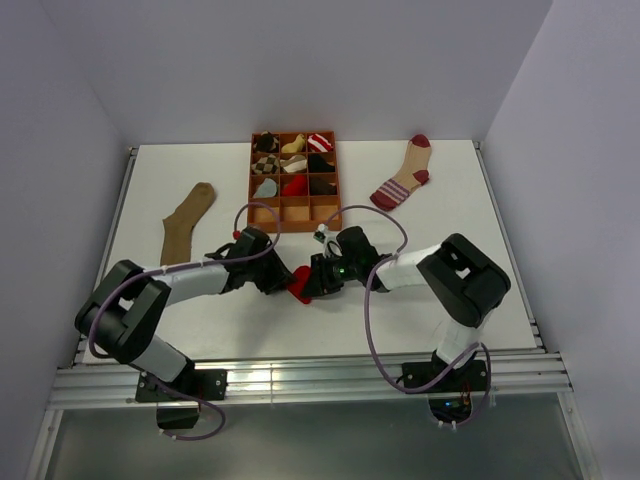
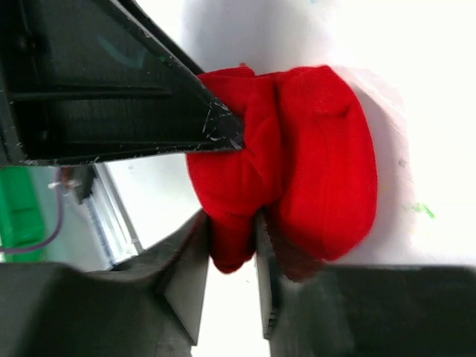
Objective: Roll the socks
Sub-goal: Roll the sock at the center of the board.
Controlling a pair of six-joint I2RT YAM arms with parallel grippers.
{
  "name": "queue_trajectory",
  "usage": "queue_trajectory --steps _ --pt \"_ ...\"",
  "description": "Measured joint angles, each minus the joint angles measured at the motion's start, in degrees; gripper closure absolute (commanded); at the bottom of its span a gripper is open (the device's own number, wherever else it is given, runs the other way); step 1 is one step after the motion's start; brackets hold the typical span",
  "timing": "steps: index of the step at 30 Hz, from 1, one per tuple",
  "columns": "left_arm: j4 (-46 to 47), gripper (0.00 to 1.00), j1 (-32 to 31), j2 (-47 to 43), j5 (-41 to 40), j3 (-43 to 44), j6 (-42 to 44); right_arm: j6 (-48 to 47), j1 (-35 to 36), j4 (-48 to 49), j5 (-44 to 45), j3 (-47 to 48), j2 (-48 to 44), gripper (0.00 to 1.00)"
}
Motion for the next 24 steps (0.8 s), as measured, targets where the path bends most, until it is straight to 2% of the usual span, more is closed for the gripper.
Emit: queue_trajectory --steps 1,4,8,13,19,24 --pt "-1.5 0.64 -0.1 0.4 -0.1 1.2 0.4 -0.3 0.1 -1.0 1.2 0.0 -0.8 0.57" --pt "-8.5 0.65 -0.3 3.0 -0.6 6.9 2.9 -2.0 0.7 -5.1 5.6 0.0 -4.0 0.48" --pt "-17.2 0.65 -0.4 7.5 -1.5 15.1 7.6 -4.5 2.8 -10.9 15.2 0.0 -9.6 0.46" --pt "-26.7 0.63 -0.4 13.2 -1.9 24.4 13.6 -8.5 10.6 -14.6 32.3 0.2 -17.3 0.42" --pt "-34.5 0.62 -0.4 18.1 -1.5 31.9 18.9 -13.1 20.9 -16.8 48.8 2.8 -16.8 0.41" --pt "-38.5 0.61 -0.4 20.5 -1.4 35.7 21.7 -15.6 26.5 -17.3 58.2 6.1 -12.3 0.41"
